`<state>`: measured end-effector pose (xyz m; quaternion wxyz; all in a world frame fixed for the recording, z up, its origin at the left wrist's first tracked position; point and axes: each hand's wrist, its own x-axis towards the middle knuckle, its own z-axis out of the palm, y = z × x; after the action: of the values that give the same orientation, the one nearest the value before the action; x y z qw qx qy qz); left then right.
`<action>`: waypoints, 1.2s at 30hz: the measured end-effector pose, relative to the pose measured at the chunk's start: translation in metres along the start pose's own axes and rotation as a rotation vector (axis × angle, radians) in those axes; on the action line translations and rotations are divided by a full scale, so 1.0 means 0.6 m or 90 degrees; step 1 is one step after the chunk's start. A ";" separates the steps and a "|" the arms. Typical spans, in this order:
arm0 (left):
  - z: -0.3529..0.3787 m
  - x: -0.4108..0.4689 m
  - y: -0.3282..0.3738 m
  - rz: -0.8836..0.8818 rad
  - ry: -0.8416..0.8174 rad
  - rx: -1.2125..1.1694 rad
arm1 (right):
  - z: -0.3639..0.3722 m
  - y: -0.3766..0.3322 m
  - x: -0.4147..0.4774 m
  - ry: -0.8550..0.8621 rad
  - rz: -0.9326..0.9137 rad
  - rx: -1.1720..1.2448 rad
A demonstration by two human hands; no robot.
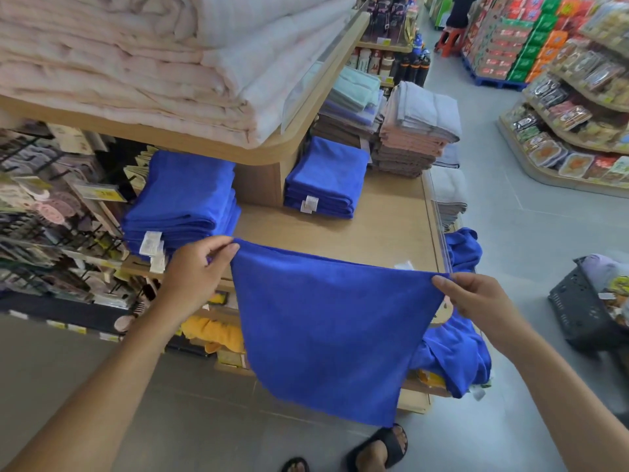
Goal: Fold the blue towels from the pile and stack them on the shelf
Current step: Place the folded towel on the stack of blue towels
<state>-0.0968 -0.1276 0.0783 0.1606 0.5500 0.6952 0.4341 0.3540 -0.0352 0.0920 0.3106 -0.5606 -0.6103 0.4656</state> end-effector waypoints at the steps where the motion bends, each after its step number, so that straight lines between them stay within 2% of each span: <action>1: 0.010 0.012 0.005 0.001 0.005 0.024 | 0.001 0.000 0.013 0.013 0.009 -0.003; 4: 0.043 0.064 0.025 -0.032 -0.017 -0.028 | 0.005 -0.014 0.052 0.042 0.044 0.044; 9: 0.109 0.186 0.045 -0.174 -0.003 -0.184 | 0.013 -0.045 0.142 0.102 0.078 0.178; 14: 0.166 0.270 0.039 -0.207 -0.008 -0.217 | 0.025 -0.031 0.251 0.179 0.088 0.184; 16: 0.185 0.271 0.030 -0.210 -0.040 -0.178 | 0.040 -0.020 0.273 0.180 0.109 0.118; 18: 0.191 0.245 0.020 -0.208 -0.046 -0.149 | 0.060 -0.006 0.273 0.164 0.122 -0.047; 21: 0.168 0.152 -0.004 -0.173 -0.011 -0.162 | 0.104 0.026 0.226 0.141 0.004 -0.208; 23: 0.146 0.061 -0.029 -0.180 -0.007 -0.167 | 0.142 0.056 0.180 0.083 -0.089 -0.289; 26: 0.135 -0.058 -0.071 -0.280 -0.022 -0.150 | 0.188 0.085 0.127 0.018 -0.147 -0.471; 29: 0.159 -0.106 -0.105 -0.416 -0.098 -0.137 | 0.209 0.096 0.108 0.047 -0.158 -0.601; 30: 0.167 -0.111 -0.111 -0.474 -0.120 -0.194 | 0.211 0.097 0.106 0.061 -0.163 -0.615; 33: 0.192 -0.109 -0.116 -0.679 -0.174 -0.499 | 0.215 0.097 0.103 0.082 -0.167 -0.616; 36: 0.204 -0.103 -0.121 -0.766 -0.250 -0.657 | 0.215 0.096 0.100 0.082 -0.169 -0.617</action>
<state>-0.0349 -0.1327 -0.0642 0.7183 0.0056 0.5432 0.4347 0.2500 -0.0087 -0.0178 0.1083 -0.5854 -0.8019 0.0498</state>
